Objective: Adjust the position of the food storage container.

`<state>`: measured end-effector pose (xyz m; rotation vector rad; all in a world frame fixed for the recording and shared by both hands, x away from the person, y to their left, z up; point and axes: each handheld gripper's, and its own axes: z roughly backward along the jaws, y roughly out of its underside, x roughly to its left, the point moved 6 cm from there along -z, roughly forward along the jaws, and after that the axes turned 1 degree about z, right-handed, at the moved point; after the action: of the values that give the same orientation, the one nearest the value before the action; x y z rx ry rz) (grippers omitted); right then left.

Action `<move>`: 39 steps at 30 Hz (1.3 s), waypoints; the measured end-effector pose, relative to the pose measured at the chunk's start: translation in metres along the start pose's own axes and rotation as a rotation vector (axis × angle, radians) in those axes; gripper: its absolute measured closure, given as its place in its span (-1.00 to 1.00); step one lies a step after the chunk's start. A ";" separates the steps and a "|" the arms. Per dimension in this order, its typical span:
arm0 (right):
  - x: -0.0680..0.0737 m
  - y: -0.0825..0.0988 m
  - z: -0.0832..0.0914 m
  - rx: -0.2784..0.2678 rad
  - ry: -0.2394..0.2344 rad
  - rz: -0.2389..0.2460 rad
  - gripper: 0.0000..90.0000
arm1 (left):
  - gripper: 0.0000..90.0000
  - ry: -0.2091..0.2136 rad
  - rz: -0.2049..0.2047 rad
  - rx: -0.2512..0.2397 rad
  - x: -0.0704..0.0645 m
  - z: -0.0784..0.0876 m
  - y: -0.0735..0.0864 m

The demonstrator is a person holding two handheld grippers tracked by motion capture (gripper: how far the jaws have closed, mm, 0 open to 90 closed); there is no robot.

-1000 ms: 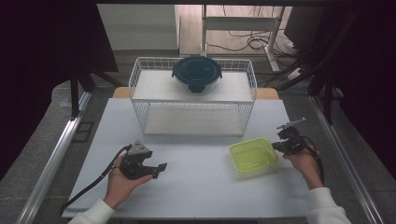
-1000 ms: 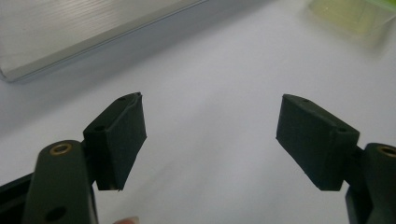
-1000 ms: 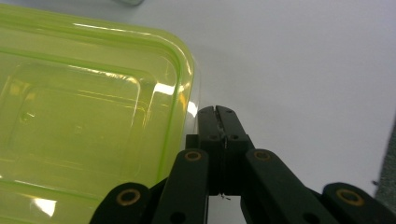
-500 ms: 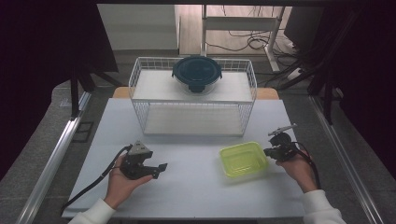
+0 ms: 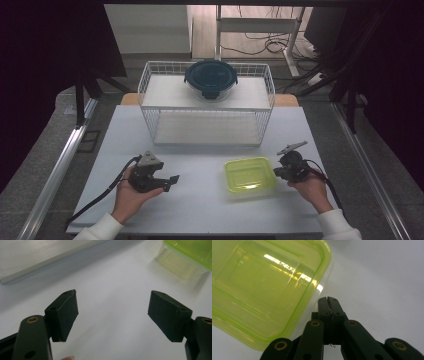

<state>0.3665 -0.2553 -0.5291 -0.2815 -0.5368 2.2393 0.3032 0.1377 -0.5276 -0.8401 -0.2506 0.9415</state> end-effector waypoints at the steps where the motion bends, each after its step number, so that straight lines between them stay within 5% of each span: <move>1: 0.003 0.000 0.000 0.003 -0.006 0.000 0.97 | -0.48 0.000 0.000 0.000 0.000 0.000 0.000; 19: 0.039 -0.002 0.000 -0.032 -0.121 0.034 0.97 | -0.47 0.007 0.005 0.011 -0.001 -0.004 0.001; 39: 0.058 -0.014 -0.012 -0.059 -0.133 0.044 0.97 | -0.47 0.012 0.006 0.024 -0.001 -0.008 0.003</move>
<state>0.3424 -0.2000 -0.5347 -0.1763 -0.6742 2.2991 0.3053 0.1329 -0.5349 -0.8243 -0.2262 0.9438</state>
